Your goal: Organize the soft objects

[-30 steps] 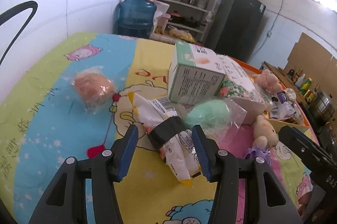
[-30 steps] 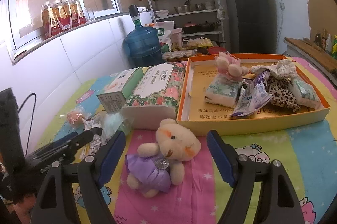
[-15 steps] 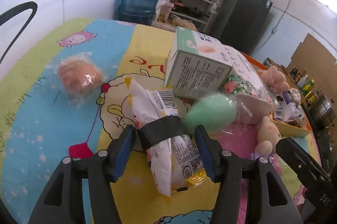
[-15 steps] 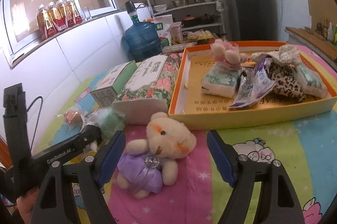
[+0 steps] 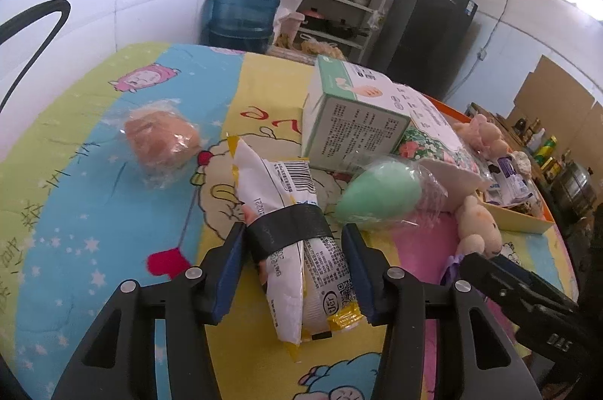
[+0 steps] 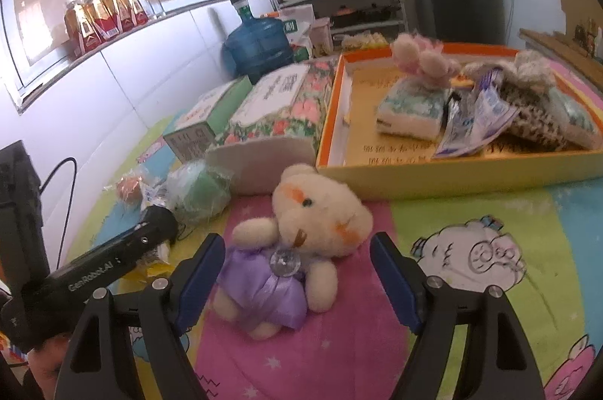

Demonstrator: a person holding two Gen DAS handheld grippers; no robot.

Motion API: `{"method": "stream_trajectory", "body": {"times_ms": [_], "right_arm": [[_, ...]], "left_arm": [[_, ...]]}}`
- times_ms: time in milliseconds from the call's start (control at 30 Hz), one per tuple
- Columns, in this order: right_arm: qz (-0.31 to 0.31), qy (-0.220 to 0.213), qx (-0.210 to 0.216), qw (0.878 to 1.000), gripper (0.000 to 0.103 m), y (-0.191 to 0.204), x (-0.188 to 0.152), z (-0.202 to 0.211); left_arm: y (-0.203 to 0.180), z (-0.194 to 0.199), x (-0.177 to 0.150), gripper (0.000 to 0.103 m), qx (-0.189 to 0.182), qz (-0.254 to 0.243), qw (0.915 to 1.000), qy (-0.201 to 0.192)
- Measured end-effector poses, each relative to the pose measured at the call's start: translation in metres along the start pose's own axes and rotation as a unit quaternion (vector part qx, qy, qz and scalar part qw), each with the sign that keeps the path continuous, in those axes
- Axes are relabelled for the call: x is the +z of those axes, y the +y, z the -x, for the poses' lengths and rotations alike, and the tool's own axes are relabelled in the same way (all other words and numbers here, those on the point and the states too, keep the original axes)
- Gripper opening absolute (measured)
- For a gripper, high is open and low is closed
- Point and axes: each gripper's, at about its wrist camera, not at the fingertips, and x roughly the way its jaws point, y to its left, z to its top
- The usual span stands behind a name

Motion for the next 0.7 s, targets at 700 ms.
{"method": "stream_trajectory", "body": {"times_ms": [700], "right_arm": [[0.039,-0.025,0.002,0.999,0.049,0.024,-0.001,0.016]], "left_arm": [[-0.002,0.045,0.008,0.053,0.002,-0.033,0.9972,-0.068]]}}
